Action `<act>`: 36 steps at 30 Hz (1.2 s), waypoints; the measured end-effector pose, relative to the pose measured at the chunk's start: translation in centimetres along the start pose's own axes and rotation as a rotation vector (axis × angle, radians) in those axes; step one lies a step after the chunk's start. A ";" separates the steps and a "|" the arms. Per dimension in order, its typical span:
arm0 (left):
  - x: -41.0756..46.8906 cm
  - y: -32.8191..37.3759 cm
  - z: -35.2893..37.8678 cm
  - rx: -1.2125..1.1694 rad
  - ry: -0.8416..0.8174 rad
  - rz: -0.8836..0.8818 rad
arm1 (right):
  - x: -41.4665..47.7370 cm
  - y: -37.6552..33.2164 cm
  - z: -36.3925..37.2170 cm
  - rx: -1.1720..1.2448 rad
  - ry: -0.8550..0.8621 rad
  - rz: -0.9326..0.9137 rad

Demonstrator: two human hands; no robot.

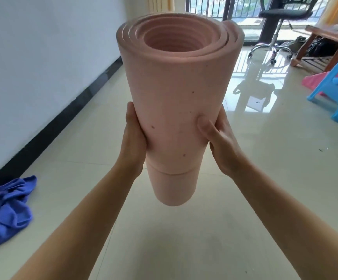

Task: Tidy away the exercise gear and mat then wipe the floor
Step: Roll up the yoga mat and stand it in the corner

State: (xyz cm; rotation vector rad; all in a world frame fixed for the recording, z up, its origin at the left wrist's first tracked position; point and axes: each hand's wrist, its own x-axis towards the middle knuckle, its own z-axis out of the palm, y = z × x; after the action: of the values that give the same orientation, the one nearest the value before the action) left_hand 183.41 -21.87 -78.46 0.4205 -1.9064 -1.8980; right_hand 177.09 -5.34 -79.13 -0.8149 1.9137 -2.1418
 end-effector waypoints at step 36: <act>-0.7 14.1 1.1 0.460 -0.028 -0.480 | 2.9 -13.9 -0.7 -0.415 0.154 0.818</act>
State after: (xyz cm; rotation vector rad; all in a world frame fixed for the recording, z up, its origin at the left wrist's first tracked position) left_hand 184.60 -20.24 -64.42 1.0786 -2.4262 -1.7073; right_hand 177.57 -3.67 -64.96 0.1258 2.2527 -1.3640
